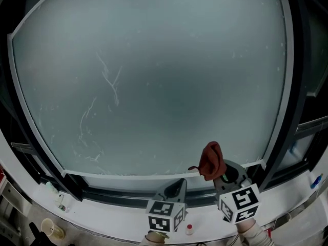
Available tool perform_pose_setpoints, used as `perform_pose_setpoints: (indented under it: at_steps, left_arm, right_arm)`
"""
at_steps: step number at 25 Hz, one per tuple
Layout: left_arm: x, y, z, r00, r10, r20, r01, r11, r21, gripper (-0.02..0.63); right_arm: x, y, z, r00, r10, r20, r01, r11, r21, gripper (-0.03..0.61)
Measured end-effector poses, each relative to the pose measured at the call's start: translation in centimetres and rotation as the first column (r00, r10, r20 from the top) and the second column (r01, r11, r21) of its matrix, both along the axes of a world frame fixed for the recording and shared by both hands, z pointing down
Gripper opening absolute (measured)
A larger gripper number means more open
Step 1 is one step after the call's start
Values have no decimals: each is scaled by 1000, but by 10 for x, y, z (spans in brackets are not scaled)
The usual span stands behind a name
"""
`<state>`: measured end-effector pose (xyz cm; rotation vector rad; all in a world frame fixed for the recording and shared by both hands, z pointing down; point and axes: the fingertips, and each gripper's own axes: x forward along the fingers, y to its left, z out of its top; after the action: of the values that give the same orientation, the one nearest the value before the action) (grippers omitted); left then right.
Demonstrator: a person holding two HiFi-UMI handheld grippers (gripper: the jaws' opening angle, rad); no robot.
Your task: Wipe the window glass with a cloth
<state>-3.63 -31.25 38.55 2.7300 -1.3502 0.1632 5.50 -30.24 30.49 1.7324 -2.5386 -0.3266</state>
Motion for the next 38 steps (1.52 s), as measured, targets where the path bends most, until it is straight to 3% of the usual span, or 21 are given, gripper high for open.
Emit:
perform_pose_setpoints:
  at_steps: [12, 21, 30, 38]
  left_arm:
    - [18, -59, -15, 1000, -24, -9, 24, 1000, 9, 3]
    - [14, -95, -47, 998, -69, -11, 69, 996, 63, 3]
    - [1, -119, -67, 991, -128, -24, 130, 988, 85, 3]
    - [10, -131, -78, 991, -130, -24, 132, 987, 96, 3]
  right_arm:
    - [0, -81, -86, 994, -70, -89, 77, 994, 79, 48]
    - [-3, -138, -171, 990, -89, -105, 106, 981, 165, 48]
    - [-26, -179, -237, 984, -96, -150, 127, 969, 212, 48]
    - [-41, -207, -275, 976, -54, -213, 103, 967, 231, 48]
